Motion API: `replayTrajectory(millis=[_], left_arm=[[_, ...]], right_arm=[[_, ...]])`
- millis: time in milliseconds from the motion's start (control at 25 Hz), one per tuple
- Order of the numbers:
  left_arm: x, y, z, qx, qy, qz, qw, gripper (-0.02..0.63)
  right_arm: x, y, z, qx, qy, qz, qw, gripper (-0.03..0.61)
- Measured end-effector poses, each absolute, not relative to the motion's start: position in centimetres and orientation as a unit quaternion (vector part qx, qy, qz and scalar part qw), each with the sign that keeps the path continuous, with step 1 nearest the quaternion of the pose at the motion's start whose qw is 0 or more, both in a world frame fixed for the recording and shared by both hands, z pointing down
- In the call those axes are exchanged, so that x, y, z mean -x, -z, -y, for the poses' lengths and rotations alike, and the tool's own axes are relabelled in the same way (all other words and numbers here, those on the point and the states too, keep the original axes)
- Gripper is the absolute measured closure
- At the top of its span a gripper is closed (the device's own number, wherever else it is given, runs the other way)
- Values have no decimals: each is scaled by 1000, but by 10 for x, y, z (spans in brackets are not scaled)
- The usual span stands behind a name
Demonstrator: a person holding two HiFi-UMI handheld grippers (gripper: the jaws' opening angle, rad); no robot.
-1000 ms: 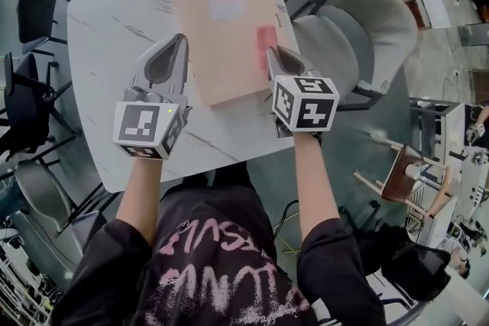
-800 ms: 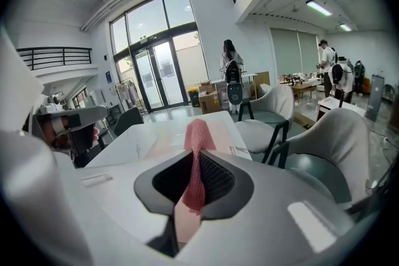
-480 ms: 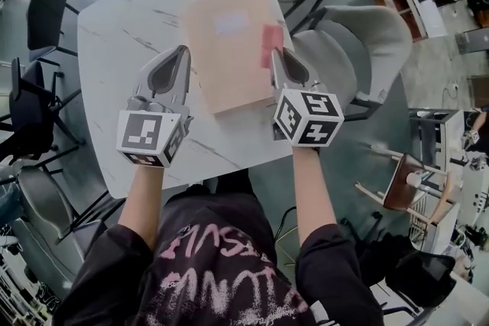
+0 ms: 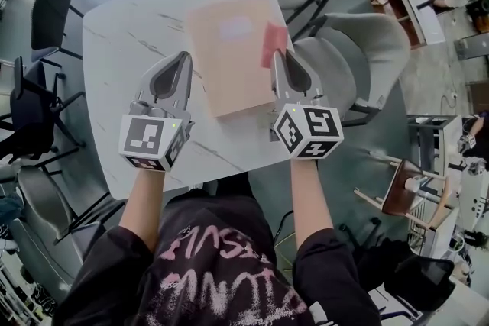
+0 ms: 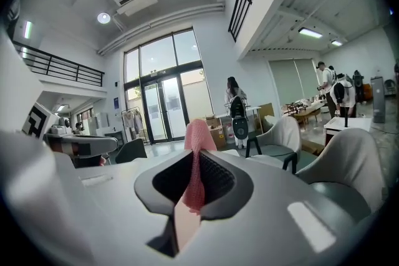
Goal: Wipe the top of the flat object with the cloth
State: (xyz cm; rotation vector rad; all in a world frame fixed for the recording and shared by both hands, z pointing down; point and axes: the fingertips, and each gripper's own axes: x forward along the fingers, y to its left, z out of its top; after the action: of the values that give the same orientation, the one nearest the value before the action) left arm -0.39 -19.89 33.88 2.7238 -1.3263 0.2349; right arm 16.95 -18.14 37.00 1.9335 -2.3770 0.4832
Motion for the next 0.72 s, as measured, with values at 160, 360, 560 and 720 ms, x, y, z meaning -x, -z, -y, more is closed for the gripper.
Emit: replayTrajectory(millis=[160,360,560,720], left_arm=[[6,-337,200,-894,-70,438,54,612],[5,-332,200,-896,-68,436,51,612],[6,-322,201,-897,-63,436,44,612],[10,-316,199,-898,-61,434,44,612]], right_arm=[[-164,-367,181,-615,-144,775,23,528],[-162,-361,177,-613,-130,779,22,528],[-160,-353,171,-617,-123,777,25,529],[-156,-344,165,-618,-114,778,24,529]])
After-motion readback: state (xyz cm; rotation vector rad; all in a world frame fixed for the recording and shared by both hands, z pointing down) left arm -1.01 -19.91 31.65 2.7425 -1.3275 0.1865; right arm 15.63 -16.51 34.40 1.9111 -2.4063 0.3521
